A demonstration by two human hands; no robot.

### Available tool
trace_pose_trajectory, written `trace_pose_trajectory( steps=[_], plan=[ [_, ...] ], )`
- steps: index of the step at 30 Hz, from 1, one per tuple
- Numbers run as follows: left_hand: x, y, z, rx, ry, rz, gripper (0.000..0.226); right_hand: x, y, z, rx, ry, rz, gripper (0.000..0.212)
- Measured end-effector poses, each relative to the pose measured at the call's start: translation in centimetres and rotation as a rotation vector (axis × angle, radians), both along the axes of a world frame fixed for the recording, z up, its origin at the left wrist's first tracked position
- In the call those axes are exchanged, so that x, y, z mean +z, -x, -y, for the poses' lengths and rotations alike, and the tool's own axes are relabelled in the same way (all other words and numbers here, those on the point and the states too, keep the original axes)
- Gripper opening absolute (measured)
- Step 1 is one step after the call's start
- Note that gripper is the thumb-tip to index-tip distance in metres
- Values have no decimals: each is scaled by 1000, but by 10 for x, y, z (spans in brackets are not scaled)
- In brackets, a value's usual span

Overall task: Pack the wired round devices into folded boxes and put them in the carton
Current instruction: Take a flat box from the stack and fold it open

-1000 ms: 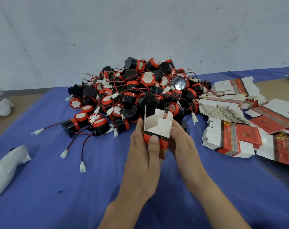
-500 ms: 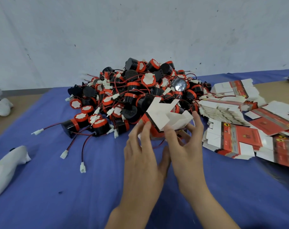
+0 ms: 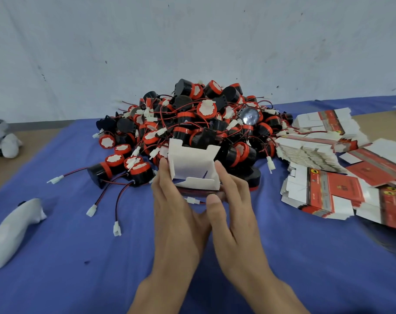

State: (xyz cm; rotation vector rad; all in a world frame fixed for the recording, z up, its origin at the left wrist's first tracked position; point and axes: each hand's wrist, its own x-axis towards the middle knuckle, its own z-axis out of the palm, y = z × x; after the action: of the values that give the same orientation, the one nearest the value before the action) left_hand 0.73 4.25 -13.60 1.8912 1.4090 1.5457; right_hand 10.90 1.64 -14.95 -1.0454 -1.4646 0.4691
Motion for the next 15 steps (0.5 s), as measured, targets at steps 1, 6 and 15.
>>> trace_pose_trajectory(
  steps=[1, 6, 15],
  plan=[
    [0, 2, 0, -17, 0, -5, 118, 0, -1, 1, 10, 13, 16, 54],
    [-2, 5, 0, -21, -10, -6, 125, -2, -3, 7, 29, 3, 82, 56],
    [2, 11, -3, -178, 107, 262, 110, 10, -24, -4, 37, 20, -192, 51]
  ],
)
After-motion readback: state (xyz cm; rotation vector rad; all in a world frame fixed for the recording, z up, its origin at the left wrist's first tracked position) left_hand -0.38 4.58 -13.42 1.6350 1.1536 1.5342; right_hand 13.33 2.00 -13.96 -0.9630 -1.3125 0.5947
